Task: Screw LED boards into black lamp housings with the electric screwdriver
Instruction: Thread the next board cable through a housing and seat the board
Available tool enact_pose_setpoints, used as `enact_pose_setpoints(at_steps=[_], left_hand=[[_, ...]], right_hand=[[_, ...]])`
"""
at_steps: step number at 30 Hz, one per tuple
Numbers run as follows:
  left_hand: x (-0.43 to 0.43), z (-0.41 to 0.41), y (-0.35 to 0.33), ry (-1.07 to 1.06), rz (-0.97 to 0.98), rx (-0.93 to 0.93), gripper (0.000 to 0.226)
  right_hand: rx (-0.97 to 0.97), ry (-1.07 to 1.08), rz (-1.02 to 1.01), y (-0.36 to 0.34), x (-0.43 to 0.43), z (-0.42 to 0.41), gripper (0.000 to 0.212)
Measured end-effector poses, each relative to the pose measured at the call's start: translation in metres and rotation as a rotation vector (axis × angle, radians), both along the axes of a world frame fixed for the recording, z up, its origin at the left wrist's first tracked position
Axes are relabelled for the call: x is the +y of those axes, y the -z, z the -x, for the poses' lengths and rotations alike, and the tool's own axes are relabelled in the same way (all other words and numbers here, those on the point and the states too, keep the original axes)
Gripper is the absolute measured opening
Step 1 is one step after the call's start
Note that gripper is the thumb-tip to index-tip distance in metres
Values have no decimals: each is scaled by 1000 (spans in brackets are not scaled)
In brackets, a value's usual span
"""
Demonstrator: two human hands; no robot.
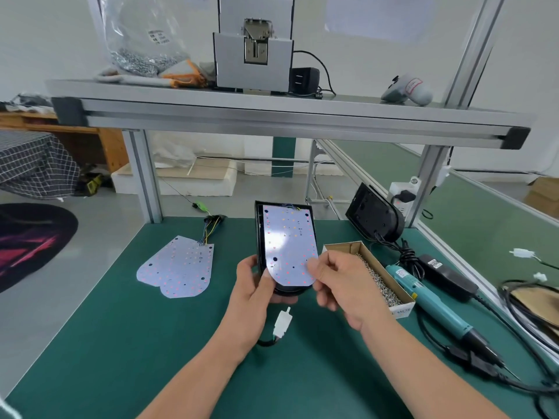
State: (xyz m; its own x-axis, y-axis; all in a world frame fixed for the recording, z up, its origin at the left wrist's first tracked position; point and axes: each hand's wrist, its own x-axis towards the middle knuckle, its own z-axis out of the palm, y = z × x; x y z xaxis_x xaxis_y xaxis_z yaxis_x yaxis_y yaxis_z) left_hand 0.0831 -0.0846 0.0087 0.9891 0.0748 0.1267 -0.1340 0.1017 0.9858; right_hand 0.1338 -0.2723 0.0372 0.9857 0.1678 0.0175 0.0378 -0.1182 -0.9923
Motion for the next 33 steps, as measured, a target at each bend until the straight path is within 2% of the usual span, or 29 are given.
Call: enact_pose_setpoints(at_steps=[6,11,15,20,23,33], left_hand=[[1,1,1,31,25,-24,27],[3,0,4,30,71,-22,22],[4,-2,6,20,103,-11,24],[5,-4,6,16,141,20,27],[6,-5,7,22,128,46,28],[5,-3,9,-6,45,12,31]], right_hand=[[-118,63,196,-4,3,2,21],[-259,128,257,-6,12,11,10],[-318,154,217,-6,15,14,5],[-353,170,290,-5,11,10,40],[-371,150,394,-4,8,7,43],[-383,161,496,-6,6,5,53]])
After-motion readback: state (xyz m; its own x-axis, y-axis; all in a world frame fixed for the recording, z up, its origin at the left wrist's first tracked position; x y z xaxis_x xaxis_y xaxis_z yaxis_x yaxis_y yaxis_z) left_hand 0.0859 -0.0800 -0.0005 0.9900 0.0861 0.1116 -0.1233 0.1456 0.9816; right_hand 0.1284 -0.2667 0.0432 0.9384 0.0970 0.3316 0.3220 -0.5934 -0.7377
